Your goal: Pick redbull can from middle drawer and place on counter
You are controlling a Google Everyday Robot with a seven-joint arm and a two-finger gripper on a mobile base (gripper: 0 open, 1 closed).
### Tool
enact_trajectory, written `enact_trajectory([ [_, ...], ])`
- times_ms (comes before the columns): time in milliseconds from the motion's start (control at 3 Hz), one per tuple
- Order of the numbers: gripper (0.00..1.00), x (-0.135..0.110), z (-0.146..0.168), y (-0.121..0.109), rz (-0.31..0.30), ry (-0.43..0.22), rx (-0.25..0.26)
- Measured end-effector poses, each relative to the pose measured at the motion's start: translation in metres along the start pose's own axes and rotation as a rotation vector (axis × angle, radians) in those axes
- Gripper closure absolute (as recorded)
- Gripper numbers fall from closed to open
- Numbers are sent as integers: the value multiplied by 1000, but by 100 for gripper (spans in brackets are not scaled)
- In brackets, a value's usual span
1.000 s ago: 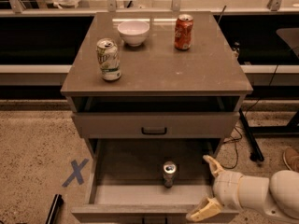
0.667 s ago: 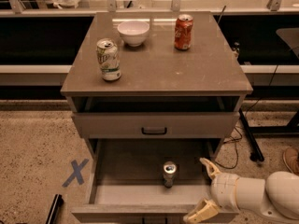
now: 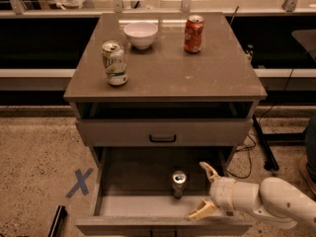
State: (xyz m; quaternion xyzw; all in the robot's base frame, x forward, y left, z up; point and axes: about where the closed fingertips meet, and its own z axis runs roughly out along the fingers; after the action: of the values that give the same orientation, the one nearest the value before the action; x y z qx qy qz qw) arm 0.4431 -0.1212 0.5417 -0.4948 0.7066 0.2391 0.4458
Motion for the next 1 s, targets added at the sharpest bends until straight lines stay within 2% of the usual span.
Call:
enact_trajectory([
  [333,0,25,27,-8,29,-51,-17],
  [667,0,43,45,-17,87,-115,-11],
  [1000,0,55,60,-33,141,-157,16],
])
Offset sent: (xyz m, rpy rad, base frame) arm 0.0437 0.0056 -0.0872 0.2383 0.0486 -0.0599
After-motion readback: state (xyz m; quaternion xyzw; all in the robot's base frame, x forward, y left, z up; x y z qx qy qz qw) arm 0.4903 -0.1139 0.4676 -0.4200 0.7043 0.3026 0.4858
